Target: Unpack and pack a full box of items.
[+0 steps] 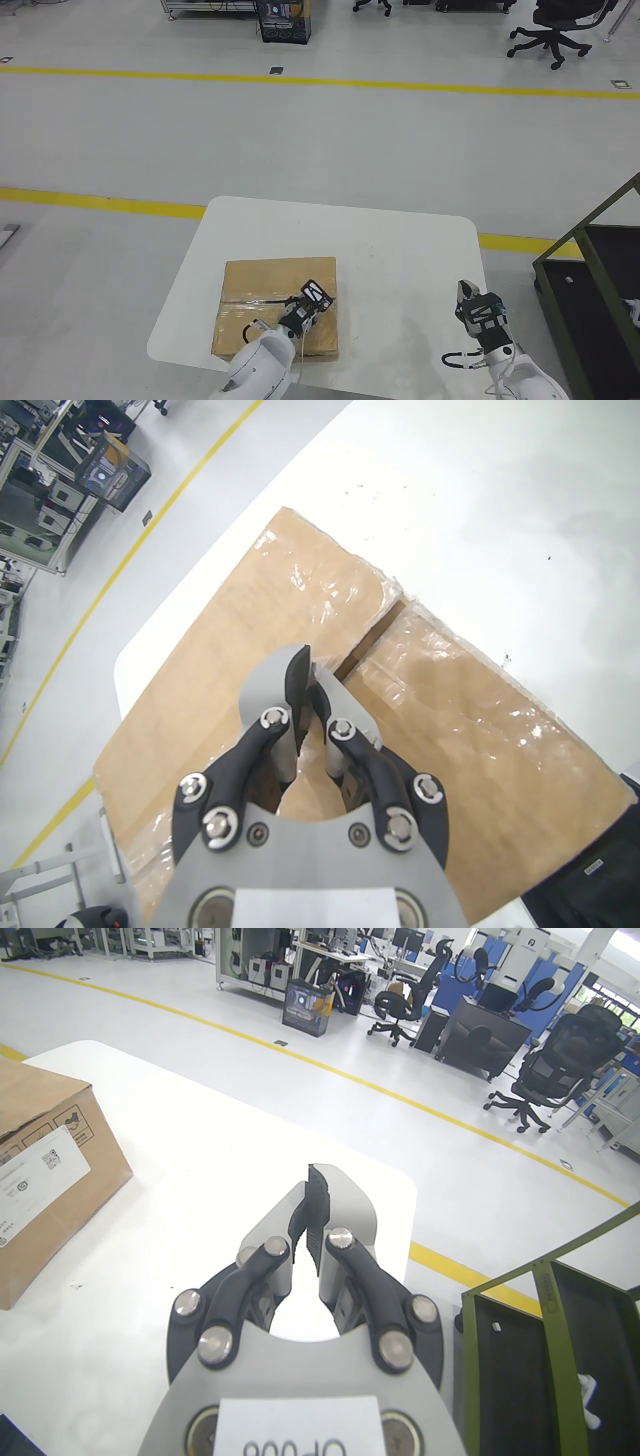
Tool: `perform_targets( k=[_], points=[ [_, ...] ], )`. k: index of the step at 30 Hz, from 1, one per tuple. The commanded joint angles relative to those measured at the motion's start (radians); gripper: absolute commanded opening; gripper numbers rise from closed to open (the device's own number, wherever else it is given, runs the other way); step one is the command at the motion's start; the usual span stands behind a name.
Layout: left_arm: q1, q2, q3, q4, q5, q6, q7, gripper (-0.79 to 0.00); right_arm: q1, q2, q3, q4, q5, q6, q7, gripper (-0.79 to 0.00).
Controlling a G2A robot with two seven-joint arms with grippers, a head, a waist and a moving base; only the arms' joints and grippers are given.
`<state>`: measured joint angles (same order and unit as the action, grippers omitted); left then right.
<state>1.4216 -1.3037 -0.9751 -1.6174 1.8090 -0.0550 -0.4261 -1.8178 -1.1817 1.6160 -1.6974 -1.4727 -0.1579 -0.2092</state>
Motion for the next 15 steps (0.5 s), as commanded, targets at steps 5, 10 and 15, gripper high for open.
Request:
perform_targets(
  k=[5, 10, 15],
  points=[
    [0.026, 0.007, -0.033, -0.025, 0.029, 0.012, 0.026, -0.785, -0.001, -0.001, -0.003, -0.004, -0.002, -0.004, 0.0, -0.785],
    [0.079, 0.016, -0.087, -0.092, 0.004, 0.026, 0.058, -0.785, 0.003, -0.001, -0.008, -0.007, -0.003, -0.014, -0.001, -0.785],
    [0.137, 0.028, -0.169, -0.169, -0.032, 0.037, 0.095, -0.785, 0.014, -0.001, -0.014, 0.001, -0.012, -0.026, 0.001, -0.785]
  ],
)
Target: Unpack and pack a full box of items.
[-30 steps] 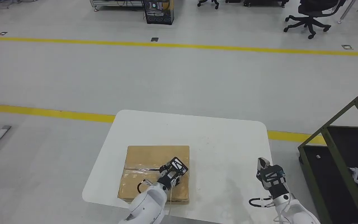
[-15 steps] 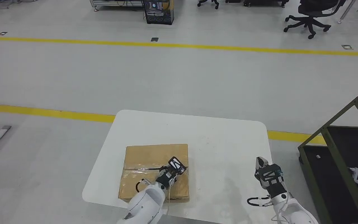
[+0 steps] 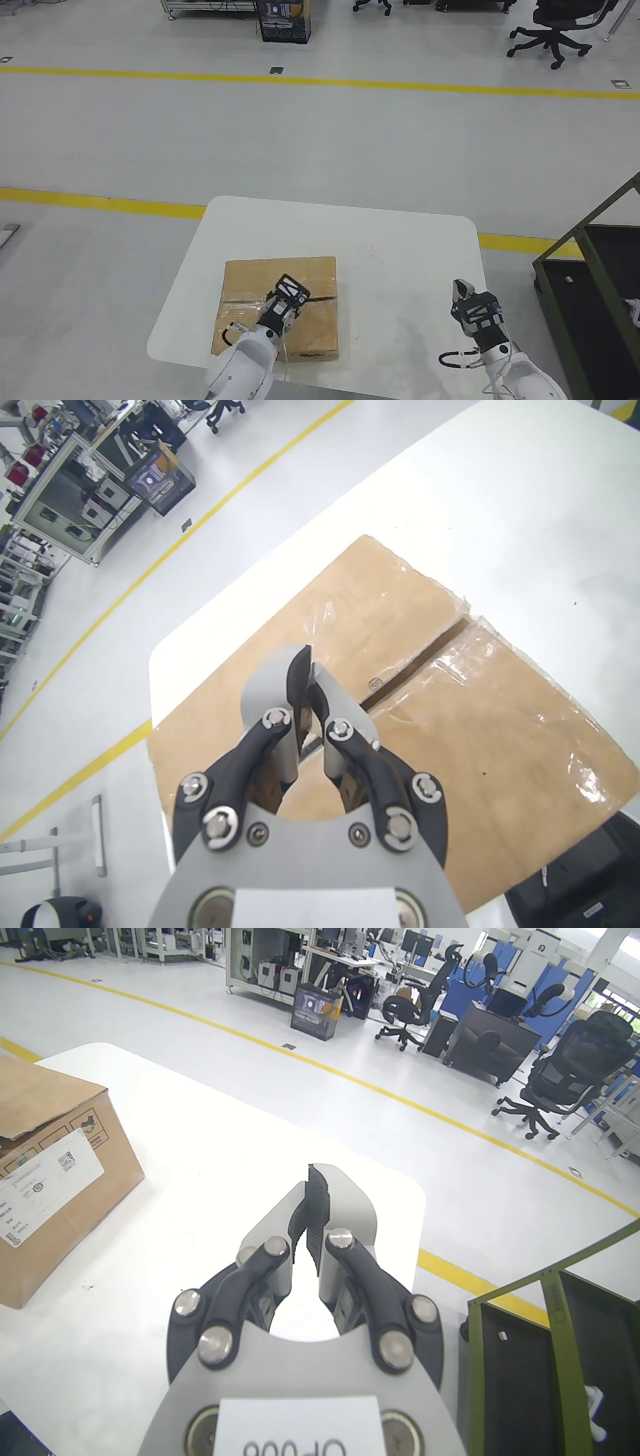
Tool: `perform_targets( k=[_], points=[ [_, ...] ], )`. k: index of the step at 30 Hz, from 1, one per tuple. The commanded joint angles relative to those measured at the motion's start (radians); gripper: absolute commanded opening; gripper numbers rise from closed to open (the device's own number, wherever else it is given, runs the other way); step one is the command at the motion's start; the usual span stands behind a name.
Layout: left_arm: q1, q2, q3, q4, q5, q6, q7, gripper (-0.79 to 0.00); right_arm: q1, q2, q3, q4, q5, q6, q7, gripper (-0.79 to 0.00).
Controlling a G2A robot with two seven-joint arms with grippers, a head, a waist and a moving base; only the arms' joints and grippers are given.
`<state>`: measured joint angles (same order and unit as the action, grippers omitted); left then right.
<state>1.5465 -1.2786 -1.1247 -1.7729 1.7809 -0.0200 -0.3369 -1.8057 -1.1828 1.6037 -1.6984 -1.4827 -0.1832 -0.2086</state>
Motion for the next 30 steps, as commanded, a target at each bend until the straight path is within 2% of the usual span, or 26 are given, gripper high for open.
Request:
perform_targets(
  k=[1, 11, 30],
  points=[
    [0.024, 0.005, -0.042, -0.024, -0.011, 0.009, 0.005, -0.785, 0.004, 0.0, -0.003, 0.004, -0.003, -0.003, 0.0, -0.785],
    [0.134, 0.03, -0.254, -0.113, -0.081, -0.008, 0.012, -0.785, 0.031, 0.0, -0.017, 0.021, -0.008, -0.026, 0.004, -0.785],
    [0.125, 0.042, -0.509, -0.045, -0.162, 0.072, 0.02, -0.785, 0.059, -0.001, -0.034, 0.061, -0.023, -0.036, -0.007, -0.785]
  ],
)
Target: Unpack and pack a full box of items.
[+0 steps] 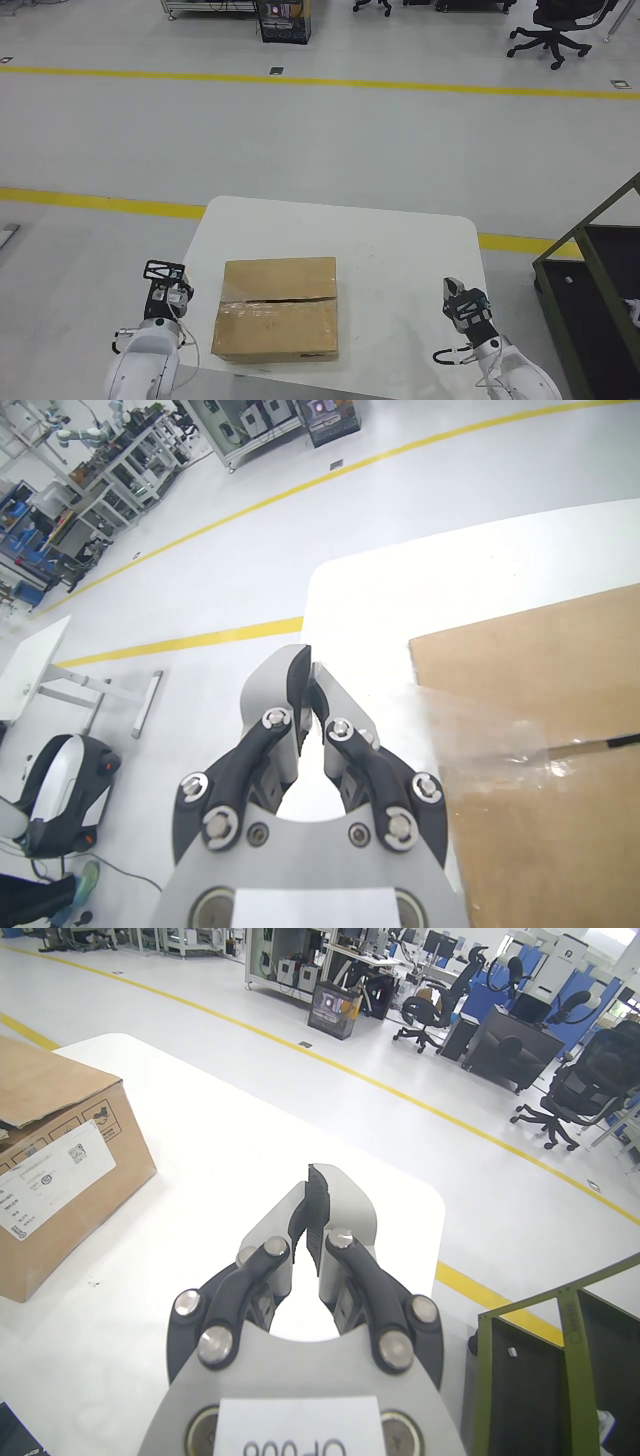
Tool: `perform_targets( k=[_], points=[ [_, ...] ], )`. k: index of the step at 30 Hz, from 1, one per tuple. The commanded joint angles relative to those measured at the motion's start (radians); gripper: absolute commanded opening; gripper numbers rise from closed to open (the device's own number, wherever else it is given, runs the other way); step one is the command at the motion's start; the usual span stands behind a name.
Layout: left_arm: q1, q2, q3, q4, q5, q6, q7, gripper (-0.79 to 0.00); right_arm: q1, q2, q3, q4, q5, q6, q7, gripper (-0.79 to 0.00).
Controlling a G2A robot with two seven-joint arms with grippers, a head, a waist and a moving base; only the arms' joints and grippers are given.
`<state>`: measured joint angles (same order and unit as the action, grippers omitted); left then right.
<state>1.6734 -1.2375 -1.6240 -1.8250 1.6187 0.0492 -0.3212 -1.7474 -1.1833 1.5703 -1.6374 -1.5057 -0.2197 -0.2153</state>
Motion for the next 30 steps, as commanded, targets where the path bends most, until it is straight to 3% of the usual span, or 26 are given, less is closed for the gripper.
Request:
perform_targets(
  k=[1, 11, 21, 22, 23, 24, 25, 30],
  points=[
    [-0.006, 0.001, -0.022, 0.015, 0.0, 0.009, 0.009, -0.785, 0.001, 0.0, -0.002, 0.0, 0.0, 0.001, 0.0, -0.785],
    [-0.057, 0.009, -0.125, 0.109, 0.022, 0.028, 0.017, -0.785, 0.008, 0.0, -0.009, -0.009, -0.005, 0.0, 0.016, -0.785],
    [-0.114, 0.009, -0.122, 0.237, 0.046, 0.029, 0.033, -0.785, -0.003, -0.001, -0.01, -0.018, -0.004, 0.006, 0.019, -0.785],
    [-0.116, 0.008, -0.12, 0.243, 0.044, 0.03, 0.034, -0.705, -0.005, 0.0, -0.009, -0.019, -0.004, 0.006, 0.018, -0.785],
    [-0.117, 0.008, -0.119, 0.251, 0.045, 0.032, 0.035, -0.686, -0.007, 0.0, -0.008, -0.019, -0.003, 0.008, 0.017, -0.785],
    [-0.119, 0.008, -0.12, 0.258, 0.05, 0.038, 0.035, -0.69, -0.01, 0.0, -0.007, -0.019, -0.002, 0.008, 0.017, -0.785],
    [-0.121, 0.007, -0.122, 0.264, 0.051, 0.043, 0.034, -0.773, -0.012, 0.0, -0.006, -0.02, -0.001, 0.008, 0.017, -0.785],
    [-0.129, 0.007, -0.132, 0.31, 0.06, 0.063, 0.033, -0.785, -0.021, 0.0, -0.006, -0.023, 0.0, 0.011, 0.014, -0.785]
  ],
)
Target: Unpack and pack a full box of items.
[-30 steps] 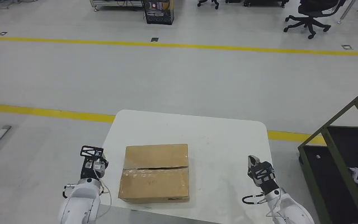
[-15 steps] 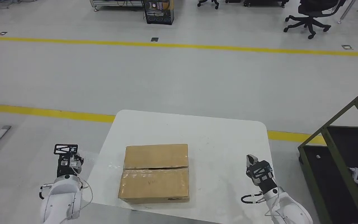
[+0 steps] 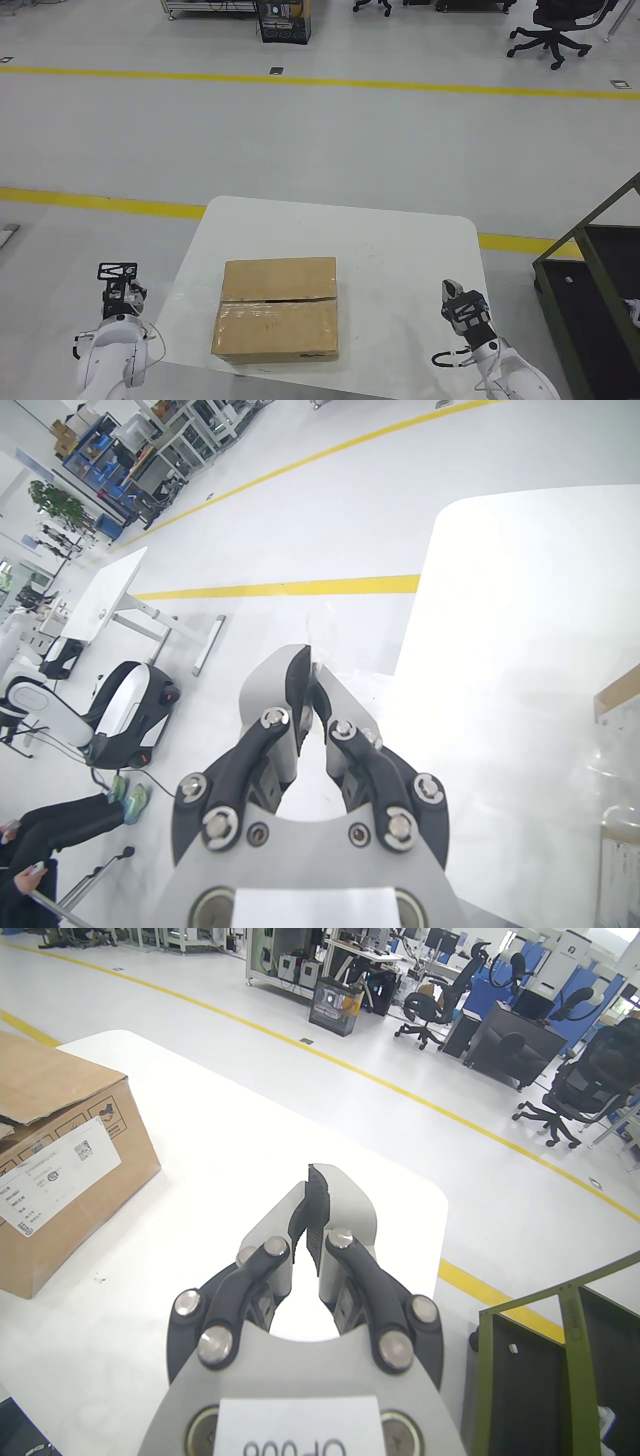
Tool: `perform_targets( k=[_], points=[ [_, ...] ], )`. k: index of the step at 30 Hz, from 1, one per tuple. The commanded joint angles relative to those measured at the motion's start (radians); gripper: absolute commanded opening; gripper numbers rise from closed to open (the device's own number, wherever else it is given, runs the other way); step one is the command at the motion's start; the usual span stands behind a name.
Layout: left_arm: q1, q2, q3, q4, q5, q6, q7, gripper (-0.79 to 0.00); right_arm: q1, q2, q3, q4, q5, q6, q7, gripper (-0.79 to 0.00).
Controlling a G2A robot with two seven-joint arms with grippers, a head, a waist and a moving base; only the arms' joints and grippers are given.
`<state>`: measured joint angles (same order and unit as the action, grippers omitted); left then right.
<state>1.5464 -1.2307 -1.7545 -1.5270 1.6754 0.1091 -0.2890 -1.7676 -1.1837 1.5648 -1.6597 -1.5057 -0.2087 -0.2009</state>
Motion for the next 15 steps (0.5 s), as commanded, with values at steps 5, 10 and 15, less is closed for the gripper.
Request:
perform_targets(
  k=[5, 10, 15],
  points=[
    [-0.013, -0.001, -0.008, 0.055, -0.002, 0.014, 0.007, -0.785, -0.006, 0.0, -0.001, -0.006, -0.001, -0.001, 0.001, -0.785],
    [-0.026, -0.005, -0.004, 0.107, -0.014, 0.045, 0.02, -0.739, -0.009, 0.0, -0.001, -0.013, -0.005, -0.003, 0.005, -0.785],
    [-0.056, -0.011, 0.007, 0.167, -0.046, 0.071, 0.02, 0.0, -0.012, 0.001, 0.005, -0.021, -0.005, -0.007, 0.007, -0.785]
  ],
)
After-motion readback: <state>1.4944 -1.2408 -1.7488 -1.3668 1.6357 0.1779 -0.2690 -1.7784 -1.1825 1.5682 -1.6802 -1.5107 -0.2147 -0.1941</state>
